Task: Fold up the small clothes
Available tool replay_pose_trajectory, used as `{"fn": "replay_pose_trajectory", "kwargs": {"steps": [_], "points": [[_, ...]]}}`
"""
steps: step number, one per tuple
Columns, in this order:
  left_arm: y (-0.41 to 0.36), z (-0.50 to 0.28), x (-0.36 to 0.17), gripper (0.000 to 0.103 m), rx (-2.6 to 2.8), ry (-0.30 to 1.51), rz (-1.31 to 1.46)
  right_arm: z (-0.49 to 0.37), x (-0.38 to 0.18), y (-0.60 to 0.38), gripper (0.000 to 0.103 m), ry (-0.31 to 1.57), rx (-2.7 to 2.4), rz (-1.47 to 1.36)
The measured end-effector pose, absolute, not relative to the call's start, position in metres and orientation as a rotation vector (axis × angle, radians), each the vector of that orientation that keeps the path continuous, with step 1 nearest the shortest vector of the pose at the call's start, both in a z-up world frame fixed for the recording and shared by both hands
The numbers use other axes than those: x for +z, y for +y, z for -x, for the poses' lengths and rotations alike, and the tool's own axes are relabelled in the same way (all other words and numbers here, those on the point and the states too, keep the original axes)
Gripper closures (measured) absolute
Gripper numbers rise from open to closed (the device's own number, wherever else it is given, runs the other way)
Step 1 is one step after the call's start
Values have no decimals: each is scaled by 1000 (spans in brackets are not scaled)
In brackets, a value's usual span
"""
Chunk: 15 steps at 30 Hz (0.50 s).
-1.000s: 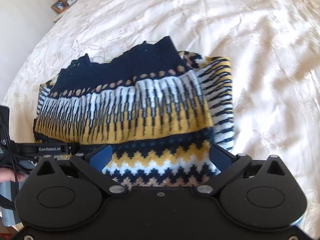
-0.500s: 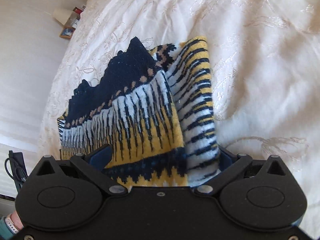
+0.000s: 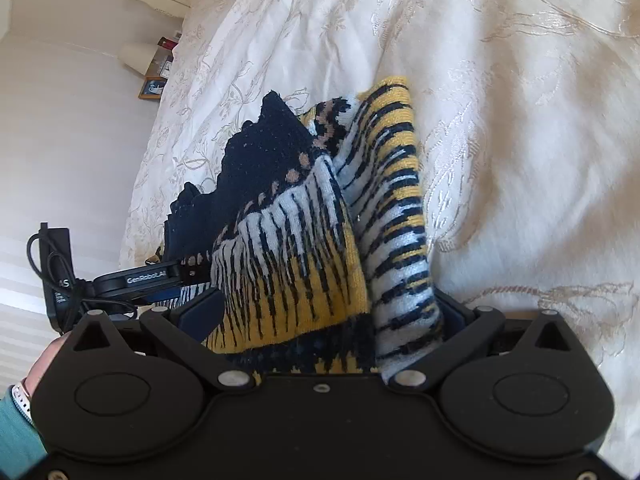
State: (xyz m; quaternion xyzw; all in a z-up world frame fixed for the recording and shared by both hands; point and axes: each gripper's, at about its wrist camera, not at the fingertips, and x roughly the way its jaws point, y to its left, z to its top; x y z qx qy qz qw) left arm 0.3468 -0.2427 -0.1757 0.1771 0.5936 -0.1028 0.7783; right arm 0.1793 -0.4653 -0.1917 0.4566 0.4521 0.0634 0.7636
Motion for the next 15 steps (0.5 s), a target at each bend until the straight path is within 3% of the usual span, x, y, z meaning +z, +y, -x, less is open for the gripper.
{"fn": "replay_pose_trajectory", "kwargs": {"steps": [1, 15], "points": [[-246, -349, -180, 0, -209, 1289, -385, -180, -192, -465, 0, 985, 133, -997], [-241, -356, -188, 0, -224, 1293, -349, -183, -191, -462, 0, 997, 177, -934]]}}
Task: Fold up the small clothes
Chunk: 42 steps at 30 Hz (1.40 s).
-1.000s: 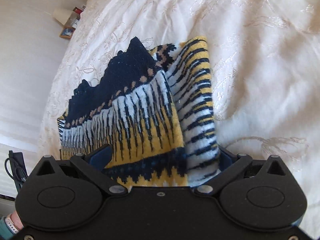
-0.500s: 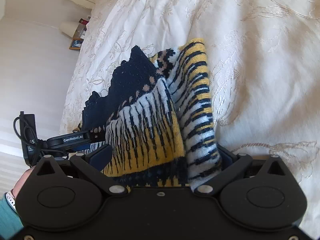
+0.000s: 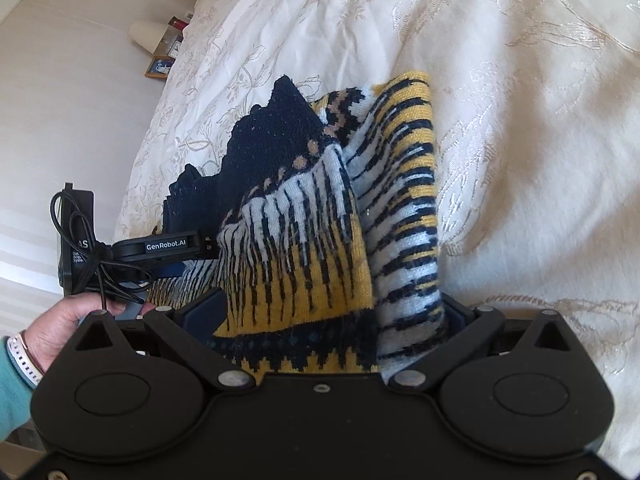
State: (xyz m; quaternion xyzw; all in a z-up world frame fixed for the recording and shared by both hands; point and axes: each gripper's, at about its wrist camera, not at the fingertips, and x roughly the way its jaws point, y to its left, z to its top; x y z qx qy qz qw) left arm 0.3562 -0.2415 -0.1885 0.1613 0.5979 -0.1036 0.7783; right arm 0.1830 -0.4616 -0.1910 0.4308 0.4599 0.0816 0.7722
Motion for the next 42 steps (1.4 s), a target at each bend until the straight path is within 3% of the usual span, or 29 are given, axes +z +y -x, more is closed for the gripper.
{"fn": "replay_pose_trajectory", "kwargs": {"steps": [2, 5, 6, 15, 27, 42], "points": [[-235, -350, -180, 0, -231, 1298, -332, -183, -189, -463, 7, 996, 170, -961], [-218, -337, -157, 12, -211, 1273, -287, -186, -184, -459, 60, 1027, 164, -953], [-211, -330, -150, 12, -207, 1266, -268, -188, -182, -457, 64, 1043, 150, -932], [-115, -255, -104, 12, -224, 1225, -249, -195, -134, -421, 67, 1074, 26, -704], [-1, -249, -91, 12, -240, 1245, -136, -245, -37, -309, 69, 990, 93, -611], [62, -265, -103, 12, -237, 1278, -124, -323, -88, -139, 68, 1159, 142, -357]]}}
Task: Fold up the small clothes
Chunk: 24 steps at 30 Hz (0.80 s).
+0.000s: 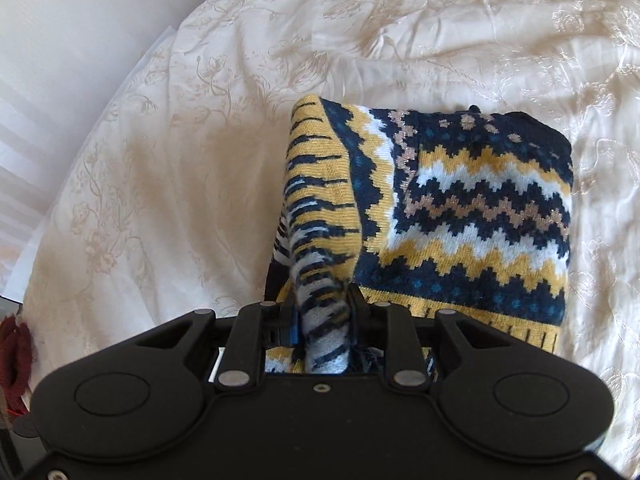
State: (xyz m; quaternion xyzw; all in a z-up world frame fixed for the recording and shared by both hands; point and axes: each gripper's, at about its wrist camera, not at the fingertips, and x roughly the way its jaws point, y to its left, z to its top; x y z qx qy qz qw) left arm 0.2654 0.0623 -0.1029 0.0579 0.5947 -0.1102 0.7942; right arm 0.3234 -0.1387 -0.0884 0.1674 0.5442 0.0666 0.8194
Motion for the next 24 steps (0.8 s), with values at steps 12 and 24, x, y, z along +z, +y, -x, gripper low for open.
{"fn": "replay_pose_trajectory", "kwargs": {"steps": [12, 24], "points": [[33, -283, -72, 12, -315, 1179, -138, -291, -59, -180, 36, 978, 184, -473], [-98, -322, -69, 12, -483, 1022, -252, -238, -87, -257, 18, 1010, -111, -452]]}}
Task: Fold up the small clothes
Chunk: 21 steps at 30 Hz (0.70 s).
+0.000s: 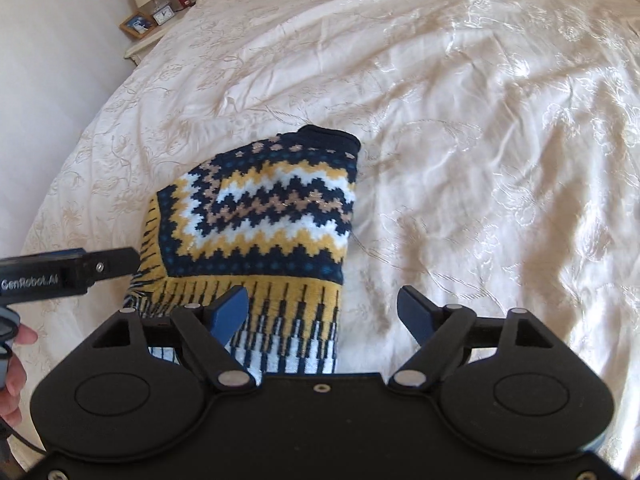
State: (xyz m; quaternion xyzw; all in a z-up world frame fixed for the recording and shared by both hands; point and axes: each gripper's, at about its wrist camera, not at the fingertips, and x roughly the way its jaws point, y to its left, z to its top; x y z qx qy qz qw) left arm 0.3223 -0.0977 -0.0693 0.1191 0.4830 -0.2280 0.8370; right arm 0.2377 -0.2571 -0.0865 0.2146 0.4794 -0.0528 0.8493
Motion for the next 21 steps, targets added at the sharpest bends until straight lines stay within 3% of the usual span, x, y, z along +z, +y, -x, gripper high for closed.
{"fn": "replay_pose_trajectory", "kwargs": {"steps": [6, 8, 10, 21], "points": [[-101, -333, -129, 11, -364, 1134, -404, -232, -91, -266, 10, 1026, -99, -435], [-74, -333, -145, 8, -358, 1168, -318, -237, -93, -269, 8, 1025, -92, -432], [-54, -333, -148, 3, -330, 1198, -235, -244, -94, -273, 7, 1017, -83, -436], [-40, -318, -146, 3, -310, 1180, -179, -328, -134, -292, 4, 1080, -152, -408]]}}
